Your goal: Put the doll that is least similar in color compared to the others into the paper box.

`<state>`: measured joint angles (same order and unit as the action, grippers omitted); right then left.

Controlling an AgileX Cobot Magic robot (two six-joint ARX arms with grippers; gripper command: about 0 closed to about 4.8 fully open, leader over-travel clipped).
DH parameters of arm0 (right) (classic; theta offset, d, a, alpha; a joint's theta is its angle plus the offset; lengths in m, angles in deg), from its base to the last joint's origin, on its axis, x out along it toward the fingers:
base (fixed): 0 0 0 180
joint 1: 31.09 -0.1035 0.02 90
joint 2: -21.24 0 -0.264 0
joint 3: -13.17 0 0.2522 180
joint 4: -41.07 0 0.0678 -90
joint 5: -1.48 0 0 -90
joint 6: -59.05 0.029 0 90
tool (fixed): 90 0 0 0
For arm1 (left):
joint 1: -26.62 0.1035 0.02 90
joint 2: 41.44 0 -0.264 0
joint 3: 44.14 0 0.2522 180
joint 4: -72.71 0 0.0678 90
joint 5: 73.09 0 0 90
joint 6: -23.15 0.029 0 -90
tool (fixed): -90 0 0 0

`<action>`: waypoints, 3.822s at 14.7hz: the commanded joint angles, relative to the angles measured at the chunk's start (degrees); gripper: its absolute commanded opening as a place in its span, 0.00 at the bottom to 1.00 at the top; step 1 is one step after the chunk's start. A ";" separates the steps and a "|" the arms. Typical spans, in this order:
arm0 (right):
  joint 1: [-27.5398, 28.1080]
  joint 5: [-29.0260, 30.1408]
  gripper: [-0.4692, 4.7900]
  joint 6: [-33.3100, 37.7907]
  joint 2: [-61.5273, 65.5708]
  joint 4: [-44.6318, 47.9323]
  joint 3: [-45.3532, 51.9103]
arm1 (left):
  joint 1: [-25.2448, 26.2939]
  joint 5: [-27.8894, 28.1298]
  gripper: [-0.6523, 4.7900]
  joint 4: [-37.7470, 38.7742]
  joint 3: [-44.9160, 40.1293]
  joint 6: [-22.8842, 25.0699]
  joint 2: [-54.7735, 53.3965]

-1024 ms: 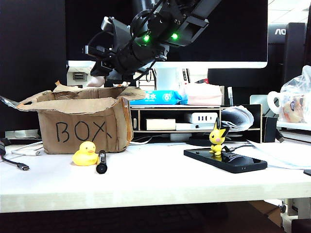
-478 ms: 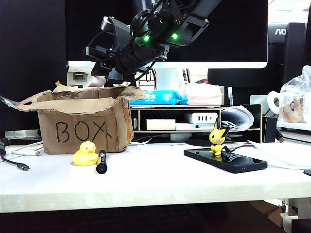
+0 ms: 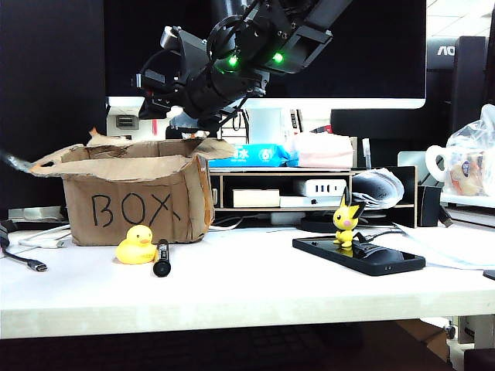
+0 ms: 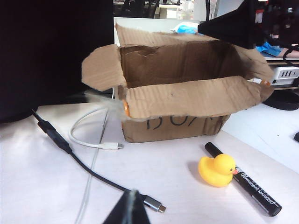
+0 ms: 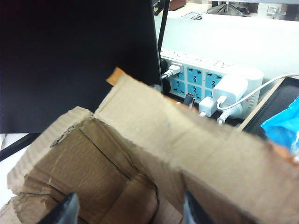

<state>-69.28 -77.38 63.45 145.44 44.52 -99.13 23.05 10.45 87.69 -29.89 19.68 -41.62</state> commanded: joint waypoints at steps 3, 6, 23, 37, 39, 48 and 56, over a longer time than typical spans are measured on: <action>-0.22 1.64 0.08 -0.13 -1.18 0.35 -0.35 | -0.02 -0.22 0.11 -0.35 0.07 0.02 0.00; -0.11 1.38 0.08 -0.20 -4.13 -6.12 -0.35 | -0.02 -0.20 0.11 -0.33 0.07 0.02 0.00; -1.33 -5.29 0.08 -12.52 -52.37 -35.67 40.85 | -0.02 -0.20 0.11 0.00 0.07 0.02 0.00; -1.38 -9.64 0.08 0.55 -109.46 -40.81 62.05 | 5.57 -0.22 0.11 -0.02 0.07 0.02 0.00; -1.42 -9.73 0.08 0.52 -112.63 -42.99 62.05 | 6.43 -0.15 0.11 0.00 0.07 0.02 0.00; -1.51 -9.75 0.08 0.52 -116.69 -45.35 62.05 | 6.62 -0.20 0.11 -0.02 0.07 0.02 0.00; 3.61 -9.09 0.08 0.50 -122.09 -47.12 62.75 | 6.62 -0.22 0.11 -0.02 0.07 0.02 0.00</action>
<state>-66.86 -86.80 63.80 24.36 -2.87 -36.69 29.69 10.45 88.01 -29.89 19.66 -41.62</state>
